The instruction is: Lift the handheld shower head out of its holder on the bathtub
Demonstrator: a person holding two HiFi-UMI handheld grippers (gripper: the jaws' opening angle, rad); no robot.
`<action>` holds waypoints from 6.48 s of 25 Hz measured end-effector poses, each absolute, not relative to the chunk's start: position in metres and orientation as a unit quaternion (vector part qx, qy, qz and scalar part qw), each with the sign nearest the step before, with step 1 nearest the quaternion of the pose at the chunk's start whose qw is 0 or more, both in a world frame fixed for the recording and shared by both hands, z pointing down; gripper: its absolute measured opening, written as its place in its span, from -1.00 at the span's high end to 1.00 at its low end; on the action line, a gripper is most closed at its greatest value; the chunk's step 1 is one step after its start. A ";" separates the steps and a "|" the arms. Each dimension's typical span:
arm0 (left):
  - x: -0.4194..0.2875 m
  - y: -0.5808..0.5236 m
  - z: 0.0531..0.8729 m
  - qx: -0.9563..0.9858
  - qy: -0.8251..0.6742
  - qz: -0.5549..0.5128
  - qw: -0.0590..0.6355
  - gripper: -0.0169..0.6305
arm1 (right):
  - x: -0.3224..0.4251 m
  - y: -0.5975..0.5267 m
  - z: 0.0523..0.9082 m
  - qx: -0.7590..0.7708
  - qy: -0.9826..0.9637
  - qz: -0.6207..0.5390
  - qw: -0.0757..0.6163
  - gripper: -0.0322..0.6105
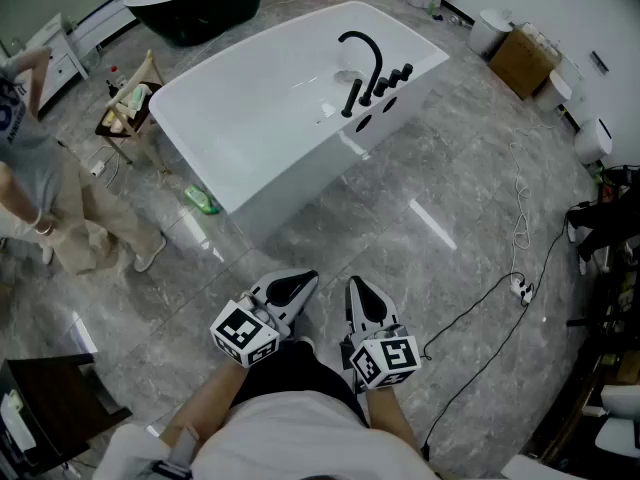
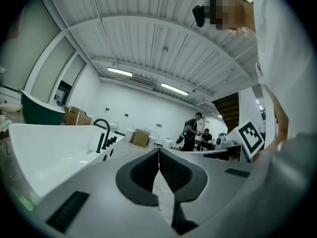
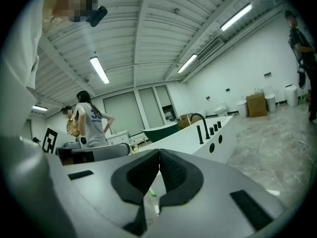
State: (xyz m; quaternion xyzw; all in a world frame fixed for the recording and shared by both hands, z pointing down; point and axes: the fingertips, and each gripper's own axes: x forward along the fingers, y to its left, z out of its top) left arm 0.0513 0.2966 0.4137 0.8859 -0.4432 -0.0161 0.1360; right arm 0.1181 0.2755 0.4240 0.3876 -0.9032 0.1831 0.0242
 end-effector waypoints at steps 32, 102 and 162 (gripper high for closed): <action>0.102 0.277 0.387 0.904 -0.409 -0.044 0.117 0.91 | 0.153 0.267 0.373 0.421 -0.896 0.125 -0.063 0.83; -0.011 -0.106 0.394 0.903 -0.406 -0.056 0.132 0.91 | 0.032 -0.122 0.368 0.427 -0.899 0.090 -0.046 0.83; -0.081 -0.342 0.583 0.807 -0.545 -0.054 0.221 0.91 | -0.045 -0.363 0.590 0.300 -0.944 0.089 0.100 0.29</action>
